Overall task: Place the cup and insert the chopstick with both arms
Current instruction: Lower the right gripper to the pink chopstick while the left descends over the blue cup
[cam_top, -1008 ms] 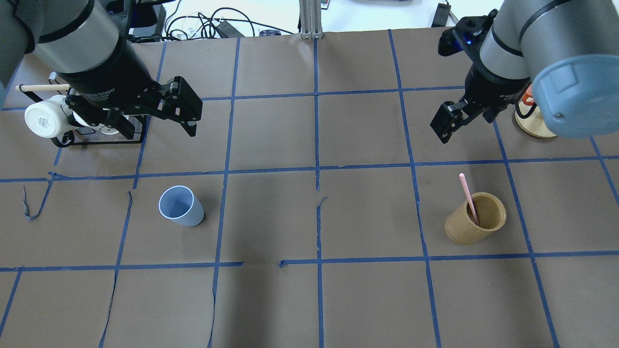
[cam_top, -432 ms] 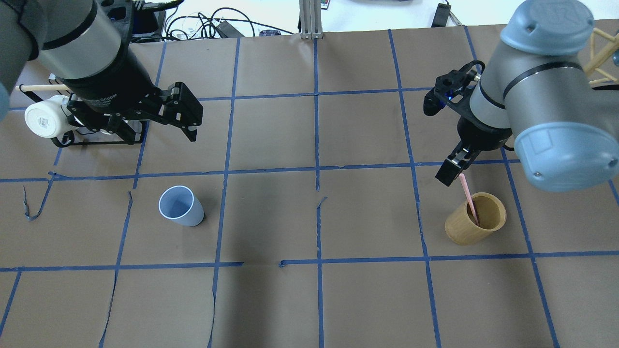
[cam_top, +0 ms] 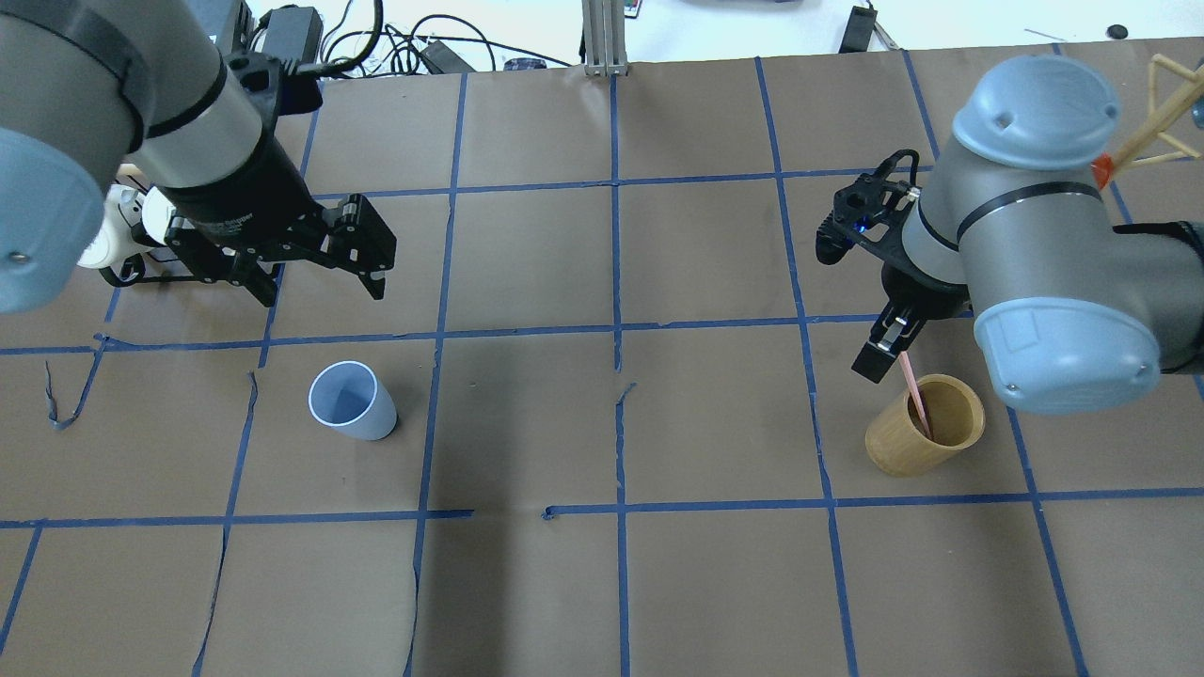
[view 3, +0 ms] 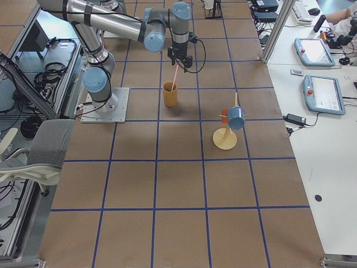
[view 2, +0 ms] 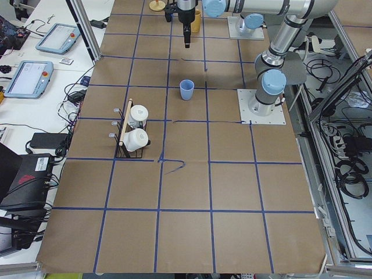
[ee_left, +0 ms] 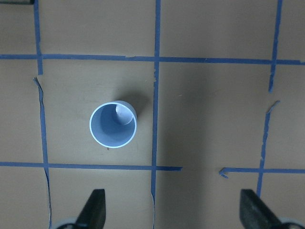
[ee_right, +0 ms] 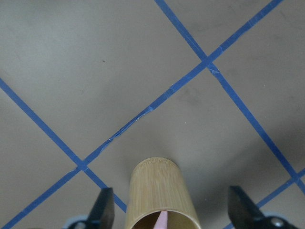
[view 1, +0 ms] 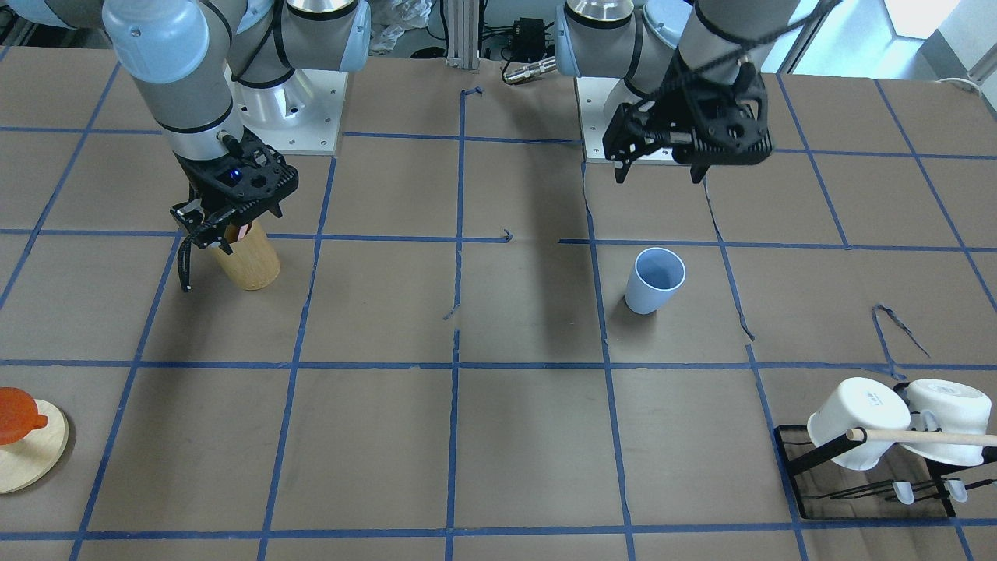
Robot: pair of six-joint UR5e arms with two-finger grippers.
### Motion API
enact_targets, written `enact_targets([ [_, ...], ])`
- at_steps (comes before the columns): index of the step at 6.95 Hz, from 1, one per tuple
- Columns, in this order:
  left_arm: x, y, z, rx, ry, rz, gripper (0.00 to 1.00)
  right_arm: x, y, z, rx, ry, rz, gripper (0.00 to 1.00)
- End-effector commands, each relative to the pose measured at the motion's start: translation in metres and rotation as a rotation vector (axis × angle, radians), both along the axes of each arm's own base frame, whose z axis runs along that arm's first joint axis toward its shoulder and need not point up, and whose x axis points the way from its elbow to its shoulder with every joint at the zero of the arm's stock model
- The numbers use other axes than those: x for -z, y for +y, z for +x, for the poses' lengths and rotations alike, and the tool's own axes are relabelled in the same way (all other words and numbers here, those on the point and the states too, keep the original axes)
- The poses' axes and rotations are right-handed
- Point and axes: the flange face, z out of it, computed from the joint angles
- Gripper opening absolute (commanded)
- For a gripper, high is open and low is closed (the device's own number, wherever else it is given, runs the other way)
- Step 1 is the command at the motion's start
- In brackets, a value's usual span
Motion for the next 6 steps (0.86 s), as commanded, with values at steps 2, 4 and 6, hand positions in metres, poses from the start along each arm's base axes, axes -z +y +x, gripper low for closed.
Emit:
enact_targets([
  [2,0.113,0.004,0.019,0.071,-0.004,-0.045,0.97,0.004,0.001,-0.002,-0.068,0.025,-0.004,0.66],
  [4,0.155,0.002,0.019,0.072,-0.004,0.014,0.89,0.005,0.003,-0.003,-0.074,0.024,0.009,0.61],
  [6,0.171,0.0,0.021,0.077,-0.024,0.007,0.87,0.005,0.003,-0.003,-0.079,0.022,0.013,0.48],
])
